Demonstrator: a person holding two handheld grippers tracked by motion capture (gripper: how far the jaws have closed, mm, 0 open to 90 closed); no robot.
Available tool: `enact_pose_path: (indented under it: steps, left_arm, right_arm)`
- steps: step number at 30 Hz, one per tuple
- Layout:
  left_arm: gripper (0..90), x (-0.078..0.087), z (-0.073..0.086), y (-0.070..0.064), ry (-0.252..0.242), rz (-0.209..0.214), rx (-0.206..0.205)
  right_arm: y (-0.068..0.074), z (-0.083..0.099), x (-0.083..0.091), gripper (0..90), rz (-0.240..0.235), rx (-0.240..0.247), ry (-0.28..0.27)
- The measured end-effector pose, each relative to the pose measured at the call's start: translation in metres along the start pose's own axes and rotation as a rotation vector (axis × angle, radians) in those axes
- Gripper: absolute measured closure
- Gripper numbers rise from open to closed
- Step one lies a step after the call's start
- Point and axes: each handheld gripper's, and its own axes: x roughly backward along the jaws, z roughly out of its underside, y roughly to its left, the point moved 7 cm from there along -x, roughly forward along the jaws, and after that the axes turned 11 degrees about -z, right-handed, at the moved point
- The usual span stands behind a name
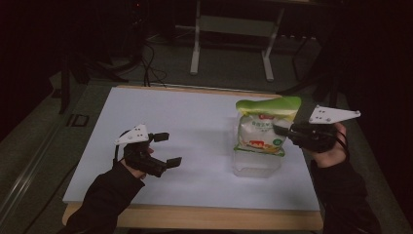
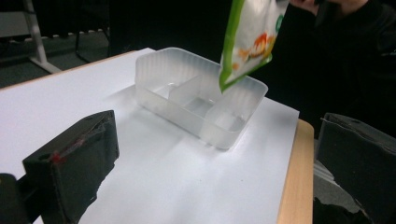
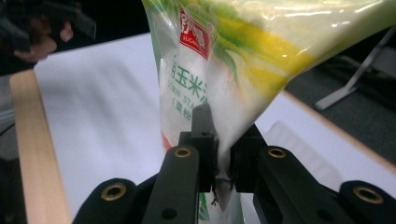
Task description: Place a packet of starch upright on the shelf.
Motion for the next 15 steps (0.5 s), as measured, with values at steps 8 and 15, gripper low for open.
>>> enact_pose_path:
  steps: [8, 15]
  left_arm:
    - [0.1, -0.002, 0.016, 0.003, 0.008, -0.004, 0.027]
    - [0.1, -0.007, 0.023, 0.002, 0.015, 0.003, 0.033]
  right_arm:
    - [-0.005, 0.031, -0.018, 82.9, -0.018, -0.032, 0.102]
    - [-0.006, 0.049, -0.038, 83.0, -0.046, -0.057, 0.132]
